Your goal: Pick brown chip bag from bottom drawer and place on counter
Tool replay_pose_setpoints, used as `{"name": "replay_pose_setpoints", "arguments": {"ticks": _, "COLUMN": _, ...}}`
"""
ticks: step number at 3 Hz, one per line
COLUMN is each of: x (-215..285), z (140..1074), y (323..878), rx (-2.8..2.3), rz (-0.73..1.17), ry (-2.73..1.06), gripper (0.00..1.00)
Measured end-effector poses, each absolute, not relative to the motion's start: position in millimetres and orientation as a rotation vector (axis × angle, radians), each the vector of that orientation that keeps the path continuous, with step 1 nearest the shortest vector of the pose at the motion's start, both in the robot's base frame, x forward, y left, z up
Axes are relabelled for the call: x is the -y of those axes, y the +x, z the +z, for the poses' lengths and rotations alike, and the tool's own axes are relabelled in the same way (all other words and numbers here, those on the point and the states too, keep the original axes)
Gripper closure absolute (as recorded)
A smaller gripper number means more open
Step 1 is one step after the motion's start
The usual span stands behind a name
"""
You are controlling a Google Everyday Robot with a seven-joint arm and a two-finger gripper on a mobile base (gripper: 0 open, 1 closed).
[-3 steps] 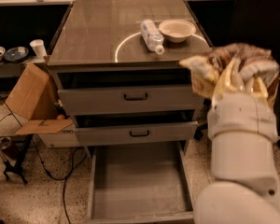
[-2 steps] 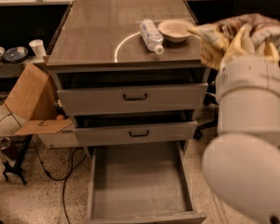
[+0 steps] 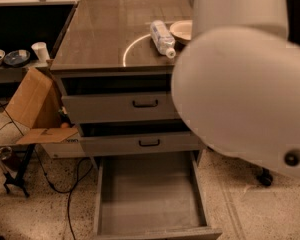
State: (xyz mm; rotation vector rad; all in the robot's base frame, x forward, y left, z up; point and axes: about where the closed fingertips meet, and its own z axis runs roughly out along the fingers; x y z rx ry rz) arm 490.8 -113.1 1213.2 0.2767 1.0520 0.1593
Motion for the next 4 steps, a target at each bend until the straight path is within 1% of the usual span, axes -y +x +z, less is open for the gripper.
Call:
{"name": "replay_pose_setpoints", "arguments": {"ticks": 1, "x": 109.0, "z": 1239.3, "y": 479.2, "rx": -1.009, "rz": 0.194, "ry": 0.286, "gripper": 1.00}}
{"name": "replay_pose_setpoints", "arguments": {"ticks": 2, "x": 109.0, "z": 1239.3, "y": 479.2, "rx": -1.009, "rz": 0.194, "ry": 0.286, "gripper": 1.00}}
{"name": "replay_pose_setpoints", "arguments": {"ticks": 3, "x": 75.4, "z": 1255.2, "y": 496.9, "rx": -0.978, "rz": 0.291, "ry": 0.279, "gripper": 1.00}}
{"name": "replay_pose_setpoints", "arguments": {"ticks": 4, "x": -10.7, "z": 1278.4, "y": 524.1, "rx": -0.959, "rz": 0.499, "ry": 0.231, "gripper": 1.00}}
